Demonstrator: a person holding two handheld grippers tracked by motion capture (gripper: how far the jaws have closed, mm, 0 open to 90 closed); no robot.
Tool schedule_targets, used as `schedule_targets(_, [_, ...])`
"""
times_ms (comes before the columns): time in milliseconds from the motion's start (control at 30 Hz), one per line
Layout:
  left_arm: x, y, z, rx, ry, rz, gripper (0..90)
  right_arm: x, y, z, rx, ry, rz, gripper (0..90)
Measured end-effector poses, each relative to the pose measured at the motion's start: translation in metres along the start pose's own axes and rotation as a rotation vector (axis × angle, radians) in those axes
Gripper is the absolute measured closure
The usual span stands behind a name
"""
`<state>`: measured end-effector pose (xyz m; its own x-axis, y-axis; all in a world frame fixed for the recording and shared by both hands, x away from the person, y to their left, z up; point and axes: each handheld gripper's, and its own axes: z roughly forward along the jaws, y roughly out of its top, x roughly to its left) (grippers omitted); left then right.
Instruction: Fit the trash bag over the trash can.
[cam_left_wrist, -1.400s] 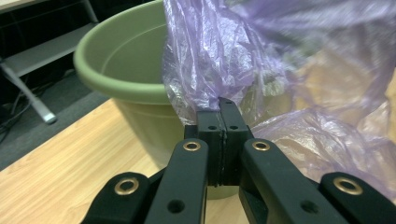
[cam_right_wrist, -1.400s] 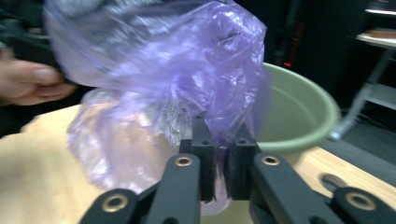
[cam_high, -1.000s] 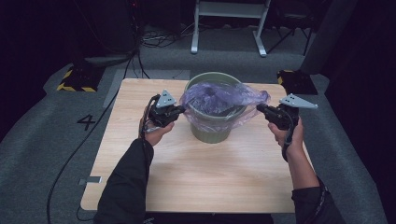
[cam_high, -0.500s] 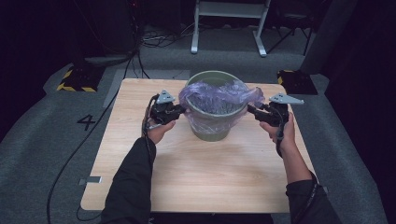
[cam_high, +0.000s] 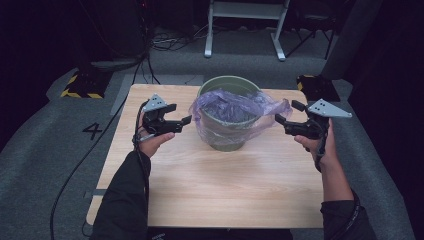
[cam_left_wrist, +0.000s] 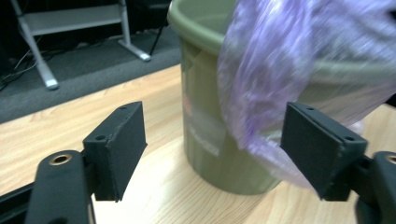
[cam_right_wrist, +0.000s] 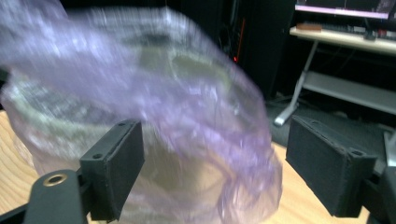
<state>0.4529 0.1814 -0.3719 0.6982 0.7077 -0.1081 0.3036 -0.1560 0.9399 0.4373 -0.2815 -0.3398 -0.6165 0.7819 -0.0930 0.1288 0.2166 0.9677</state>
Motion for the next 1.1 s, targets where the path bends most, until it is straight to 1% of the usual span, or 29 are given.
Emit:
schedule_targets(33, [0.000,0.000,0.000,0.000,0.000,0.000,20.1,0.000,0.000,0.000,0.000,0.000,0.000,21.2])
schedule_targets(67, [0.000,0.003,-0.001,-0.004,-0.007,-0.002,20.1,0.001,0.003,0.001,-0.002,-0.012,-0.008,23.9])
schedule_targets(100, [0.000,0.006,-0.001,-0.009,-0.018,-0.004,19.9,0.001,0.005,0.002,-0.003,-0.018,-0.010,31.8])
schedule_targets(133, [0.000,0.009,0.001,-0.005,-0.011,0.000,20.0,0.000,0.007,0.003,-0.003,-0.011,-0.006,40.0])
schedule_targets(167, [-0.001,0.011,0.003,-0.002,-0.002,0.005,20.1,-0.001,0.009,0.005,-0.005,-0.011,-0.005,43.3])
schedule_targets(200, [-0.001,0.014,0.006,0.001,-0.014,0.012,21.3,-0.001,0.011,0.007,-0.015,-0.015,-0.001,48.8])
schedule_targets(267, [-0.001,0.018,0.014,0.009,-0.011,0.013,28.5,-0.004,0.014,0.011,-0.032,-0.011,0.020,58.0])
schedule_targets(300, [-0.001,0.020,0.019,0.015,-0.025,0.011,29.7,-0.005,0.016,0.013,-0.041,0.000,0.024,64.5])
schedule_targets(333, [-0.001,0.022,0.022,0.019,-0.031,0.016,34.3,-0.006,0.018,0.015,-0.044,0.011,0.023,68.9])
schedule_targets(367, [0.000,0.024,0.026,0.024,-0.039,0.018,40.6,-0.006,0.019,0.018,-0.042,0.008,0.019,73.3])
schedule_targets(400, [0.000,0.025,0.029,0.027,-0.047,0.023,47.4,-0.007,0.023,0.024,-0.031,-0.002,0.011,78.4])
schedule_targets(433, [0.000,0.027,0.032,0.026,-0.048,0.027,47.4,-0.007,0.023,0.024,-0.031,-0.002,0.011,78.4])
schedule_targets(467, [0.000,0.029,0.033,0.023,-0.049,0.024,52.1,-0.008,0.024,0.028,-0.024,-0.006,0.010,79.9])
schedule_targets(500, [0.001,0.030,0.034,0.013,-0.044,0.030,58.2,-0.009,0.026,0.032,-0.015,-0.012,0.011,81.5])
schedule_targets(533, [0.002,0.031,0.034,0.012,-0.038,0.033,69.7,-0.011,0.029,0.040,-0.008,-0.029,0.010,83.0])
schedule_targets(567, [0.003,0.032,0.035,0.012,-0.036,0.031,69.7,-0.011,0.029,0.040,-0.008,-0.029,0.010,83.0])
schedule_targets(633, [0.007,0.033,0.038,0.002,-0.043,0.015,79.1,-0.012,0.031,0.048,0.006,-0.036,0.016,83.9])
schedule_targets(667, [0.009,0.033,0.039,0.007,-0.032,0.011,82.3,-0.013,0.032,0.051,0.010,-0.041,0.023,84.3])
schedule_targets(700, [0.011,0.034,0.041,0.011,-0.024,0.006,87.3,-0.015,0.032,0.060,0.018,-0.045,0.044,85.1])
schedule_targets(733, [0.012,0.034,0.043,0.011,-0.012,0.000,87.3,-0.015,0.032,0.060,0.018,-0.045,0.044,85.1])
schedule_targets(767, [0.013,0.034,0.046,0.014,-0.006,-0.005,89.3,-0.016,0.031,0.064,0.027,-0.056,0.055,85.2])
schedule_targets(833, [0.015,0.034,0.051,0.027,0.008,-0.013,89.5,-0.018,0.029,0.073,0.042,-0.077,0.082,85.2])
schedule_targets(867, [0.016,0.034,0.054,0.034,0.015,-0.019,89.6,-0.018,0.028,0.078,0.056,-0.093,0.085,85.2])
schedule_targets(900, [0.016,0.034,0.057,0.045,0.029,-0.019,89.7,-0.019,0.025,0.087,0.083,-0.115,0.093,85.9])
schedule_targets(967, [0.019,0.031,0.064,0.071,0.036,-0.037,89.7,-0.021,0.020,0.095,0.104,-0.131,0.109,86.7])
schedule_targets(1000, [0.019,0.031,0.064,0.071,0.036,-0.037,89.7,-0.021,0.020,0.095,0.104,-0.131,0.109,86.7])
schedule_targets(1033, [0.021,0.029,0.066,0.074,0.030,-0.043,89.7,-0.022,0.018,0.098,0.113,-0.135,0.120,87.1])
schedule_targets(1067, [0.023,0.028,0.068,0.082,0.032,-0.049,89.8,-0.023,0.016,0.102,0.125,-0.138,0.122,87.5])
schedule_targets(1100, [0.023,0.026,0.070,0.088,0.031,-0.052,89.8,-0.023,0.010,0.108,0.144,-0.135,0.139,88.9])
